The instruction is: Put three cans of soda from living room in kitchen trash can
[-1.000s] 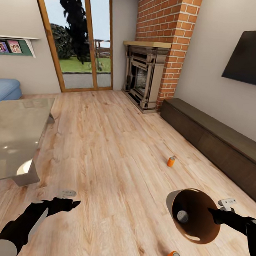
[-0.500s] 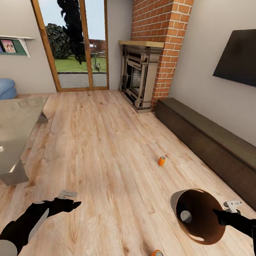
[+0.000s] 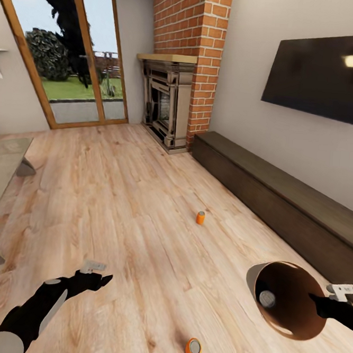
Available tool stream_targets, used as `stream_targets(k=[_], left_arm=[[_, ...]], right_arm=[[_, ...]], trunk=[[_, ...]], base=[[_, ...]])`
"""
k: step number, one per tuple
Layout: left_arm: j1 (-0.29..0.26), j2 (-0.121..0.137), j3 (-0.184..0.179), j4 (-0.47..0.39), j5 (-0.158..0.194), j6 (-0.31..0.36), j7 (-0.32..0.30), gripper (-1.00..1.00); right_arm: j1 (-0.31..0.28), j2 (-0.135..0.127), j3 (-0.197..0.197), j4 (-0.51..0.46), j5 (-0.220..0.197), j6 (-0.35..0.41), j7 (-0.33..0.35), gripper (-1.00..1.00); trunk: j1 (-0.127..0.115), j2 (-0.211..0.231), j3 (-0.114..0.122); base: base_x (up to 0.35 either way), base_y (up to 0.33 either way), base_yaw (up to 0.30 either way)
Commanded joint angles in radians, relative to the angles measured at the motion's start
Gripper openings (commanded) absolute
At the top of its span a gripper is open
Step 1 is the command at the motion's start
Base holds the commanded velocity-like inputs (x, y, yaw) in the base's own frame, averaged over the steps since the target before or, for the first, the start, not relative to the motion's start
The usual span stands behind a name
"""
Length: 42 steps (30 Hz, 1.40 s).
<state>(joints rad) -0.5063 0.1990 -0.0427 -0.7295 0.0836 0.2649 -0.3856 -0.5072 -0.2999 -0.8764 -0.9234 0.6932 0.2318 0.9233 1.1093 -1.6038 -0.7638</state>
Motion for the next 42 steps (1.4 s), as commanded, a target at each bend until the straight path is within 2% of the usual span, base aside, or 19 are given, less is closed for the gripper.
stream_targets(k=[1, 4, 6, 7, 10, 11, 22, 26, 28, 37, 42], left_arm=[[0.0, 0.0, -0.001, 0.002, 0.0, -0.002, -0.001, 1.0], [0.001, 0.0, -0.016, 0.008, 0.0, -0.007, -0.006, 1.0], [0.001, 0.0, -0.035, 0.014, 0.0, -0.011, -0.009, 1.0], [0.001, 0.0, -0.057, 0.031, 0.0, -0.013, -0.016, 1.0], [0.002, 0.0, -0.086, 0.061, 0.001, -0.018, -0.04, 1.0], [0.002, 0.0, -0.1, 0.073, 0.002, -0.02, -0.071, 1.0], [0.002, 0.004, -0.114, 0.087, 0.006, -0.022, -0.132, 1.0], [0.001, 0.002, -0.113, 0.089, 0.003, -0.019, -0.198, 1.0], [0.001, 0.001, -0.113, 0.09, 0.001, -0.017, -0.209, 1.0], [0.001, 0.0, -0.115, 0.092, -0.002, -0.019, -0.222, 1.0], [0.002, 0.0, -0.156, 0.093, -0.002, -0.019, -0.22, 1.0]], right_arm=[[0.001, 0.0, -0.002, 0.0, -0.009, 0.003, 0.007, -1.0], [0.013, 0.001, -0.007, 0.001, -0.008, 0.003, 0.005, -1.0], [0.019, 0.004, -0.009, 0.003, -0.009, 0.003, 0.001, -1.0], [0.023, 0.006, -0.01, 0.005, -0.009, 0.002, -0.002, -1.0], [0.026, 0.006, -0.011, 0.014, -0.008, 0.002, -0.005, -1.0], [0.027, 0.005, -0.011, 0.027, -0.008, 0.001, -0.006, -1.0], [0.03, 0.01, -0.013, 0.065, -0.008, -0.031, -0.009, -1.0], [0.05, 0.009, -0.013, 0.081, -0.008, -0.034, -0.01, -1.0], [0.053, 0.009, -0.013, 0.083, -0.008, -0.035, -0.01, -1.0], [0.057, 0.01, -0.013, 0.086, -0.008, -0.035, -0.009, -1.0], [0.058, 0.008, -0.013, 0.086, -0.007, -0.035, -0.01, -1.0]], trunk=[[0.0, 0.0, 0.0], [0.0, 0.0, 0.0], [0.0, 0.0, 0.0], [0.0, 0.0, 0.0], [0.0, 0.0, 0.0], [0.0, 0.0, 0.0], [0.0, 0.0, 0.0], [0.0, 0.0, 0.0], [0.0, 0.0, 0.0], [0.0, 0.0, 0.0], [0.0, 0.0, 0.0]], base=[[0.126, -0.093, -0.228], [0.174, -0.155, -0.207], [0.201, -0.195, -0.177], [0.188, -0.221, -0.108], [0.178, -0.234, -0.056], [0.172, -0.242, -0.023], [0.099, -0.144, -0.006], [0.008, -0.012, 0.0], [0.063, -0.004, 0.0], [0.126, -0.044, 0.0], [-0.034, -0.284, 0.0]])
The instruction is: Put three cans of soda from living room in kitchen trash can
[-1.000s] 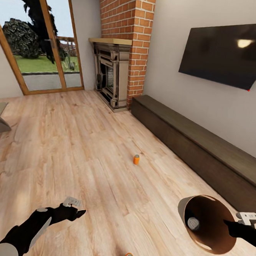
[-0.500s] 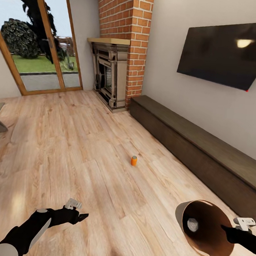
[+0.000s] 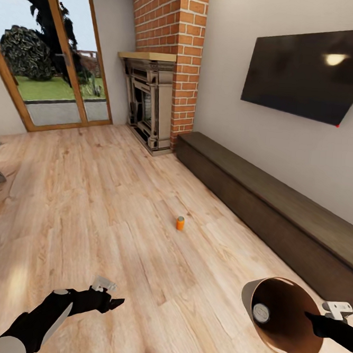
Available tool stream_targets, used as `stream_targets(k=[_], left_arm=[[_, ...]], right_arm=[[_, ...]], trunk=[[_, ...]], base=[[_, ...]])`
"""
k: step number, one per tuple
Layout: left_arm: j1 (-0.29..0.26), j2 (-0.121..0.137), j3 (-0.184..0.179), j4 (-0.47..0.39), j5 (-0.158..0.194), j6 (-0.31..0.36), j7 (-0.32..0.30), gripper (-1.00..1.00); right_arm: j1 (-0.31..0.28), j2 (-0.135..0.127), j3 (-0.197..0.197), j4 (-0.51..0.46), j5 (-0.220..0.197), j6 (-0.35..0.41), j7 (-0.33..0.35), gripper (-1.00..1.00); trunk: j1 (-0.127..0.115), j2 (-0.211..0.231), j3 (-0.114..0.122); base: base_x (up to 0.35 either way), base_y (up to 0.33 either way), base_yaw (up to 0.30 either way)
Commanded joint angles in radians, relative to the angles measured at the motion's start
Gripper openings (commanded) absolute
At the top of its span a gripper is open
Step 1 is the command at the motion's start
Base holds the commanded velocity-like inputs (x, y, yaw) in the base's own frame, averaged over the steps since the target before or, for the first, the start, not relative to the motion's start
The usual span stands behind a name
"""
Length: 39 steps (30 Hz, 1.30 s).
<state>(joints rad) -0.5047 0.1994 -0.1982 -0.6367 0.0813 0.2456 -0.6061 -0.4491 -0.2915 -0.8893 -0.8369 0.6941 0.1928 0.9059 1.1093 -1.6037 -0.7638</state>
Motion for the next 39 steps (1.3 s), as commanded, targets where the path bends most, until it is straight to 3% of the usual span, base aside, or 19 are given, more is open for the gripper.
stream_targets(k=[1, 13, 15, 20, 21, 25, 28, 33, 39], left_arm=[[0.0, 0.0, -0.004, 0.0, 0.0, 0.0, 0.0, 1.0], [-0.002, -0.001, -0.074, 0.038, -0.001, 0.013, 0.0, 1.0], [-0.003, 0.0, -0.077, 0.044, 0.002, 0.069, -0.005, 1.0], [-0.023, -0.001, -0.074, -0.004, 0.009, 0.281, -0.015, 1.0], [-0.04, 0.0, -0.073, -0.031, 0.012, 0.343, -0.016, 1.0], [-0.083, 0.0, -0.07, -0.064, 0.016, 0.44, -0.018, 1.0], [-0.149, 0.004, -0.069, -0.074, 0.015, 0.542, -0.036, 1.0], [-0.164, 0.002, -0.068, -0.073, 0.011, 0.565, -0.093, 1.0], [-0.168, -0.001, -0.069, -0.072, 0.009, 0.569, -0.124, 1.0]], right_arm=[[0.0, 0.0, 0.0, 0.0, -0.008, 0.004, 0.007, -1.0], [0.0, -0.003, 0.0, -0.001, -0.006, 0.005, 0.003, -1.0], [0.0, -0.003, 0.001, -0.003, -0.006, 0.005, -0.001, -1.0], [-0.001, -0.002, 0.002, -0.007, -0.005, 0.005, -0.004, -1.0], [-0.001, -0.001, 0.003, -0.008, -0.005, 0.005, -0.005, -1.0], [-0.001, 0.0, 0.005, -0.009, -0.005, 0.006, -0.005, -1.0], [-0.002, 0.0, 0.011, -0.01, -0.003, 0.011, -0.005, -1.0], [-0.002, -0.002, 0.013, -0.012, 0.002, 0.019, -0.004, -1.0], [-0.004, -0.006, 0.017, -0.034, 0.007, 0.058, -0.001, -1.0]], trunk=[[0.0, 0.0, 0.0], [0.0, 0.0, 0.0], [0.0, 0.0, 0.0], [0.0, 0.0, 0.0], [0.0, 0.0, 0.0], [0.0, 0.0, 0.0], [0.0, 0.0, 0.0], [0.0, 0.0, 0.0], [0.023, -0.042, -0.019]], base=[[-0.094, -0.305, 0.0], [-0.142, -0.297, 0.0], [-0.066, -0.12, 0.0], [-0.02, -0.037, 0.0], [-0.007, -0.013, 0.0], [-0.004, -0.007, 0.0], [-0.001, -0.002, 0.0], [0.0, 0.0, 0.0], [0.0, 0.0, 0.0]])
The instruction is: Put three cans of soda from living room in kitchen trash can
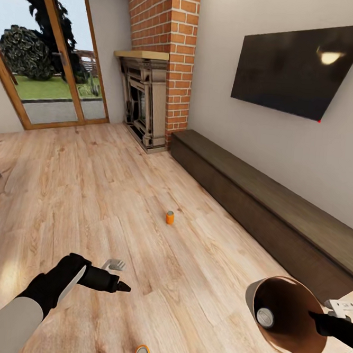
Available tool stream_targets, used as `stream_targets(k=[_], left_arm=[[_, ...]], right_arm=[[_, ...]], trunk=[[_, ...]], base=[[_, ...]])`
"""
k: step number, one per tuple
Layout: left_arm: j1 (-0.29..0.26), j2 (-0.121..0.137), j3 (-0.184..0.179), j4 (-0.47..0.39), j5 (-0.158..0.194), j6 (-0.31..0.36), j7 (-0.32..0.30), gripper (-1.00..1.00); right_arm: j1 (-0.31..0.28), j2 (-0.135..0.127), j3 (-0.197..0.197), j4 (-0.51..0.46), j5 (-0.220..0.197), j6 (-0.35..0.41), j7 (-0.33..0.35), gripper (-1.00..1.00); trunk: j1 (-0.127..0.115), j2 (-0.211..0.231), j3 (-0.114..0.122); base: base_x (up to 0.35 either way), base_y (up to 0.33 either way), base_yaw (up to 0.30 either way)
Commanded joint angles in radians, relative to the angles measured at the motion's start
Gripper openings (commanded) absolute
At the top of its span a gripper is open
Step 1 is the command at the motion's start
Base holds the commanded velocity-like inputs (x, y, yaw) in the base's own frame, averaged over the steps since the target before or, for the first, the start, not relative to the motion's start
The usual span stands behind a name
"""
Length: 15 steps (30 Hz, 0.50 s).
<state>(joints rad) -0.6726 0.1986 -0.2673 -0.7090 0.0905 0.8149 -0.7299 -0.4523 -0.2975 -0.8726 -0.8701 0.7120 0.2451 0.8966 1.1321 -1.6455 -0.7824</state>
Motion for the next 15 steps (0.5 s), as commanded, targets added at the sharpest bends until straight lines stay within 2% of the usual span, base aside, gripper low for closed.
stream_targets(k=[1, 6, 7, 10, 11, 14, 15], left_arm=[[0.0, 0.0, 0.0, 0.0, 0.0, 0.0, -0.001, 1.0], [-0.001, -0.003, -0.001, 0.009, -0.002, 0.001, 0.006, 1.0], [-0.001, -0.004, -0.001, 0.015, -0.002, 0.001, 0.009, 1.0], [-0.001, -0.007, -0.002, 0.025, -0.003, 0.001, 0.015, 1.0], [-0.001, -0.011, -0.001, 0.033, -0.004, 0.001, 0.02, 1.0], [-0.001, -0.016, -0.001, 0.06, -0.004, -0.001, 0.025, 1.0], [-0.001, -0.018, -0.002, 0.093, -0.004, -0.005, 0.027, 1.0]], right_arm=[[-0.001, -0.001, 0.001, -0.009, -0.011, 0.019, 0.01, -1.0], [-0.001, -0.002, 0.021, -0.105, -0.01, 0.109, 0.031, -1.0], [-0.001, -0.003, 0.043, -0.153, -0.01, 0.146, 0.055, -1.0], [-0.001, -0.005, 0.078, -0.241, -0.009, 0.217, 0.105, -1.0], [-0.001, -0.008, 0.095, -0.303, -0.009, 0.269, 0.145, -1.0], [-0.001, -0.012, 0.114, -0.413, 0.0, 0.348, 0.217, -1.0], [-0.002, -0.013, 0.125, -0.482, 0.041, 0.385, 0.273, -1.0]], trunk=[[0.004, -0.007, -0.003], [0.023, -0.042, -0.019], [0.027, -0.049, -0.022], [0.038, -0.07, -0.031], [0.042, -0.077, -0.035], [0.054, -0.098, -0.044], [0.058, -0.105, -0.047]], base=[[0.0, 0.0, 0.0], [0.0, 0.0, 0.0], [0.0, 0.0, 0.0], [0.0, 0.0, 0.0], [0.0, 0.0, 0.0], [0.0, 0.0, 0.0], [0.0, 0.0, 0.0]])
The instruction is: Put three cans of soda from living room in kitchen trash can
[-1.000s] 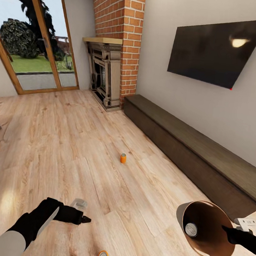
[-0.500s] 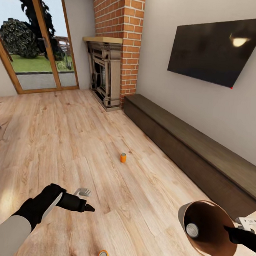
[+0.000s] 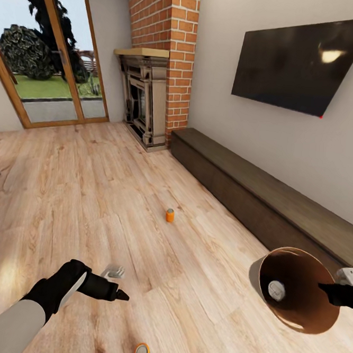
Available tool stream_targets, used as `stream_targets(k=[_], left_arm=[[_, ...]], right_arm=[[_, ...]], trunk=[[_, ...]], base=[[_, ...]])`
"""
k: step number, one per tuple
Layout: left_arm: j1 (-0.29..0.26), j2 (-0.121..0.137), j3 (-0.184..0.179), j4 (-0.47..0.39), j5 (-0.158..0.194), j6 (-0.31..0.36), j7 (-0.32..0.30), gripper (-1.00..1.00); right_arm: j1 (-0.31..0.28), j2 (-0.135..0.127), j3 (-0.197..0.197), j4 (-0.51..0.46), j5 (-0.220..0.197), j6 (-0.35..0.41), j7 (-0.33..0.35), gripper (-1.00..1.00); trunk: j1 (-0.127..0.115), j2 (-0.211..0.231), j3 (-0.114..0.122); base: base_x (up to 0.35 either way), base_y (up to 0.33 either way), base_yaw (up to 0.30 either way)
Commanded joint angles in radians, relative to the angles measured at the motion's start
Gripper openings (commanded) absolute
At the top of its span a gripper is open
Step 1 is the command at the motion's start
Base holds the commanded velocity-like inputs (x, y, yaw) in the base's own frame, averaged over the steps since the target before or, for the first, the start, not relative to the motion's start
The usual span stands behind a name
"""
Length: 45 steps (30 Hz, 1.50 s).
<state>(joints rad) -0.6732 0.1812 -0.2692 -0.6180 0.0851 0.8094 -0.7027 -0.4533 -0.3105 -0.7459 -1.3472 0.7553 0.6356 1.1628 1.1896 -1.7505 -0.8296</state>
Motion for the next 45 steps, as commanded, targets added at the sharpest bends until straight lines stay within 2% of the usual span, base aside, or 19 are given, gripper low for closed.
stream_targets(k=[1, 2, 4, 8, 12, 15, 42, 45], left_arm=[[0.0, -0.001, 0.0, 0.007, 0.002, -0.001, 0.0, 1.0], [0.0, -0.001, 0.0, 0.012, 0.002, -0.001, 0.001, 1.0], [0.0, -0.001, -0.001, 0.024, 0.002, -0.005, 0.004, 1.0], [0.0, -0.002, -0.001, 0.029, 0.002, -0.025, 0.008, 1.0], [0.0, -0.01, 0.0, 0.03, 0.002, -0.07, 0.009, 1.0], [0.001, -0.018, -0.001, 0.03, 0.002, -0.087, 0.009, 1.0], [0.003, -0.023, -0.002, 0.03, 0.002, -0.102, 0.009, 1.0], [0.003, -0.037, -0.003, 0.03, 0.001, -0.111, 0.017, 1.0]], right_arm=[[-0.002, 0.0, 0.002, -0.016, 0.011, -0.001, 0.022, -1.0], [-0.003, 0.0, 0.004, -0.024, 0.025, 0.003, 0.039, -1.0], [-0.009, -0.006, 0.011, -0.051, 0.093, 0.014, 0.131, -1.0], [-0.017, -0.032, 0.015, -0.077, 0.138, 0.052, 0.201, -1.0], [-0.02, -0.057, 0.027, -0.096, 0.151, 0.091, 0.223, -1.0], [-0.02, -0.063, 0.033, -0.1, 0.154, 0.101, 0.229, -1.0], [-0.019, -0.065, 0.051, -0.104, 0.178, 0.105, 0.232, -1.0], [-0.021, -0.065, 0.059, -0.114, 0.177, 0.108, 0.232, -1.0]], trunk=[[0.004, -0.007, -0.003], [0.008, -0.014, -0.006], [0.015, -0.028, -0.012], [0.031, -0.056, -0.025], [0.046, -0.084, -0.037], [0.058, -0.105, -0.047], [0.161, -0.294, -0.131], [0.173, -0.315, -0.141]], base=[[0.0, 0.0, 0.0], [0.0, 0.0, 0.0], [0.0, 0.0, 0.0], [0.0, 0.0, 0.0], [0.0, 0.0, 0.0], [0.0, 0.0, 0.0], [0.0, 0.0, 0.0], [0.0, 0.0, 0.0]])
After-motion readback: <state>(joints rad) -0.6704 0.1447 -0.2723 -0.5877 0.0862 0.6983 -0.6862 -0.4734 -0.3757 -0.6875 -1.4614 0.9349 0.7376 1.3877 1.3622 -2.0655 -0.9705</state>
